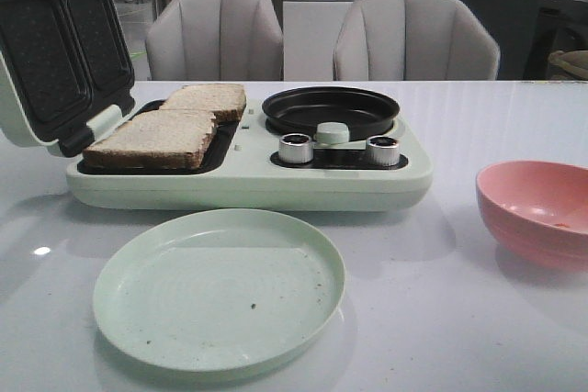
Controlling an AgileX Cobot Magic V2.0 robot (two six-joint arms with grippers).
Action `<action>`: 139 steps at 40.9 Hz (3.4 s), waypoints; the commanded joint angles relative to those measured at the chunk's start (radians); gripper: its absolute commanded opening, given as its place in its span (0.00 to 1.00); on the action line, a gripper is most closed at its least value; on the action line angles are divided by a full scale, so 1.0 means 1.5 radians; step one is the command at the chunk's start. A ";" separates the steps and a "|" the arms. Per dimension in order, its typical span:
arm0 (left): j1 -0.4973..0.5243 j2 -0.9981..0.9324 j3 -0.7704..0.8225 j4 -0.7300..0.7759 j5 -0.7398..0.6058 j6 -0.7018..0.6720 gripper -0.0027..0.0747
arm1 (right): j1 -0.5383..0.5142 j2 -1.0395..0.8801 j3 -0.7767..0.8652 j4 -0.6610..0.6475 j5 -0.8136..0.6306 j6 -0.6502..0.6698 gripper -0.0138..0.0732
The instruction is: Make breakfast with bread and shrimp
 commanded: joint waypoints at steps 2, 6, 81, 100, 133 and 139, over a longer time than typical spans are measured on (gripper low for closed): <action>0.082 0.051 -0.074 0.028 -0.015 -0.007 0.16 | 0.000 0.002 -0.017 -0.001 -0.042 -0.001 0.76; 0.178 0.082 -0.117 -0.014 -0.029 0.028 0.16 | 0.000 0.002 -0.017 -0.001 -0.042 -0.001 0.76; 0.385 0.234 -0.215 -0.774 -0.130 0.588 0.17 | 0.000 0.002 -0.017 -0.001 -0.042 -0.001 0.76; 0.186 -0.077 -0.003 -0.442 -0.233 0.296 0.17 | 0.000 0.002 -0.017 -0.001 -0.042 -0.001 0.76; 0.186 -0.259 0.088 -0.429 -0.231 0.287 0.16 | 0.000 0.002 -0.016 0.005 -0.091 -0.001 0.76; 0.186 -0.259 0.088 -0.429 -0.231 0.287 0.16 | 0.000 0.002 -0.016 0.025 -0.099 -0.002 0.76</action>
